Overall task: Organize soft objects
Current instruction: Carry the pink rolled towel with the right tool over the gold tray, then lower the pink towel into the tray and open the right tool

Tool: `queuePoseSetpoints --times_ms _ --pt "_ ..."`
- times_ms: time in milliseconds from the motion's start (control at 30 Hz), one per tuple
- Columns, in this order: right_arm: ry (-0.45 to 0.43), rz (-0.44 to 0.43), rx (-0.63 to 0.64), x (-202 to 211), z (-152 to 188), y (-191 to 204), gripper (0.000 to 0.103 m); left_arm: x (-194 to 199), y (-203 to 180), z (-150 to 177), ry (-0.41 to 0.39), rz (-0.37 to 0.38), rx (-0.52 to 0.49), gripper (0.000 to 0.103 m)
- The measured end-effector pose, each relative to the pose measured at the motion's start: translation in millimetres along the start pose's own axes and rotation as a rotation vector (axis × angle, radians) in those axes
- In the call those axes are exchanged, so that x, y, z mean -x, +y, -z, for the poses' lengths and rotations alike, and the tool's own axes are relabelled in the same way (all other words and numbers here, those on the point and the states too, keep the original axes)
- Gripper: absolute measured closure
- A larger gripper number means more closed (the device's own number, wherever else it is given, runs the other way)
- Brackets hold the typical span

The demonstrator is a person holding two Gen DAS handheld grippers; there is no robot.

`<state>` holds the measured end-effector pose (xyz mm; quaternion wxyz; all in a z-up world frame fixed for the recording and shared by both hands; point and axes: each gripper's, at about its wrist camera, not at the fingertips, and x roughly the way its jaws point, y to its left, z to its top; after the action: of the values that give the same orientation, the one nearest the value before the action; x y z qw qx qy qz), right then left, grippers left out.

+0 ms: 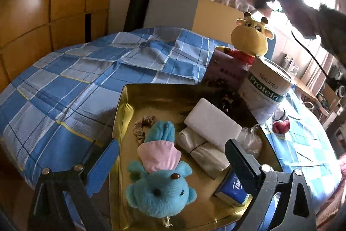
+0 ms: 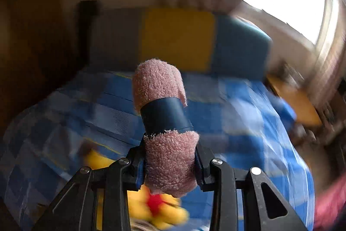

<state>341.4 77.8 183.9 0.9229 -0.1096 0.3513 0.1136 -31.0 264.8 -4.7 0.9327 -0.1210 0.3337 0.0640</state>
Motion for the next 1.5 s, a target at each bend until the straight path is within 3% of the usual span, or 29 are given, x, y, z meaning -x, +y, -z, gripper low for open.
queuePoseSetpoints --times_ms 100,200,300,433,567,667,800,1500 --pt "-0.019 -0.14 0.131 10 4 69 0.068 3 7 0 -0.008 -0.013 0.022 0.004" --pt "0.02 -0.278 0.292 16 38 137 0.068 8 16 -1 -0.023 -0.033 0.043 0.004" --pt "0.123 -0.41 0.462 17 103 197 0.068 14 26 0 -0.036 -0.057 0.063 0.004" --pt "0.281 -0.459 0.562 0 185 238 0.068 17 38 4 -0.03 -0.092 0.095 0.004" --pt "0.383 -0.469 0.515 -21 239 242 0.068 20 45 6 -0.026 -0.115 0.113 0.004" --pt "0.424 -0.445 0.464 -33 261 244 0.068 21 43 9 -0.02 -0.128 0.113 0.004" --pt "0.414 -0.406 0.417 -41 273 246 0.065 21 40 12 -0.008 -0.138 0.111 0.004" --pt "0.357 -0.463 0.27 -15 286 233 0.057 35 27 19 -0.013 -0.168 0.081 0.004"
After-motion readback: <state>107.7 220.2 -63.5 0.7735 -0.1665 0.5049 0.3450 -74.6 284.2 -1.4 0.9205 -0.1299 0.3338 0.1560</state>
